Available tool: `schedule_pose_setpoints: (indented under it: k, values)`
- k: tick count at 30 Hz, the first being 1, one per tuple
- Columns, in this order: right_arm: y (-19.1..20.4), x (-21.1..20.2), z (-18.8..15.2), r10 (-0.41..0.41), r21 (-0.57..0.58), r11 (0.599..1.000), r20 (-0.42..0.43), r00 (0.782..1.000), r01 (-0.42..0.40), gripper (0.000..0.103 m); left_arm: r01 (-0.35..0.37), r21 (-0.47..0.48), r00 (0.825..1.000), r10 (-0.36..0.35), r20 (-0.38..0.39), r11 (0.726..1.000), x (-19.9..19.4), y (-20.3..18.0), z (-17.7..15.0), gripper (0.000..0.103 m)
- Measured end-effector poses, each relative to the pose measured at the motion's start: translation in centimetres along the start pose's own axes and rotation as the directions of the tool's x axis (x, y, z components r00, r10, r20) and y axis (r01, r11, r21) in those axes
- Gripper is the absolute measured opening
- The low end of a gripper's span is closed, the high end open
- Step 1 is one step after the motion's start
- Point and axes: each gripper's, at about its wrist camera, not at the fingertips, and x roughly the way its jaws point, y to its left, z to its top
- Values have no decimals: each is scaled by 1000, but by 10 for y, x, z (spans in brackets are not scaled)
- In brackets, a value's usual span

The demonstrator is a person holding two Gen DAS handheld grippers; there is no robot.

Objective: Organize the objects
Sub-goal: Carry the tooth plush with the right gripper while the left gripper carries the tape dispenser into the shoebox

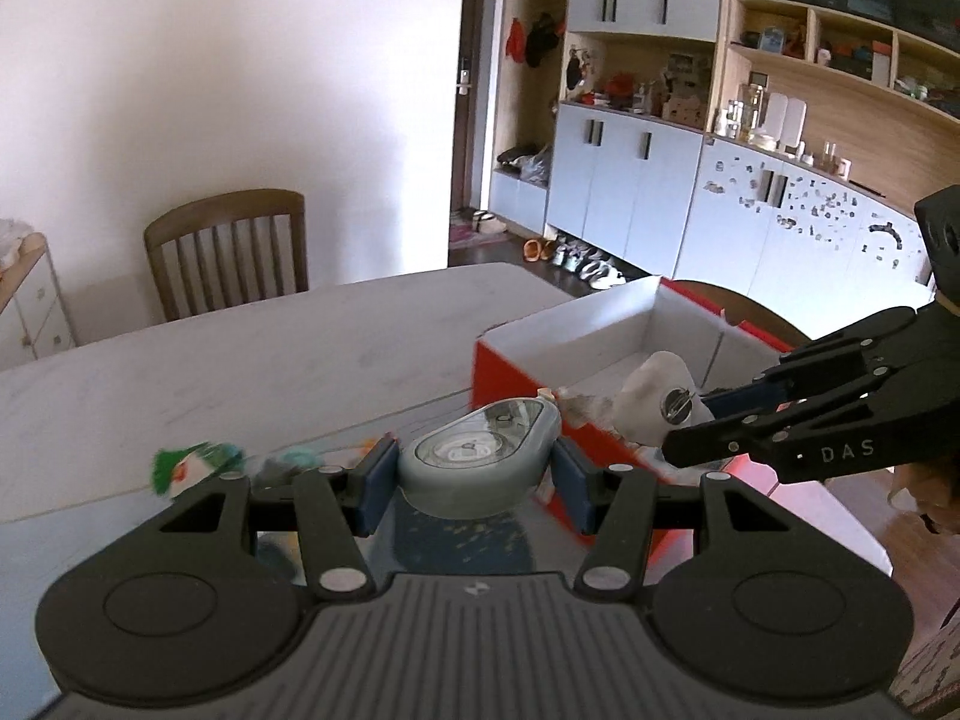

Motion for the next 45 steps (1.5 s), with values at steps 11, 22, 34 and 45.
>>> schedule_pose_setpoints:
  k: [11, 22, 34, 45]
  values:
    - [-66, -15, -9, -45, 55, 997, 4, 999, 45, 23, 37, 29, 999, -37, -20, 999, 40, -61, 19, 55]
    - [-120, -1, -11, -111, 90, 989, -38, 993, 114, 23, 30, 34, 996, -28, -80, 999, 106, -99, 46, 55]
    - [-152, 40, -11, -160, 87, 981, -157, 975, 175, 23, -26, 143, 982, 52, -183, 989, 179, -140, 58, 55]
    - [-161, 69, -13, -182, 45, 979, -233, 955, 198, 24, -37, 190, 949, 94, -300, 981, 225, -152, 54, 55]
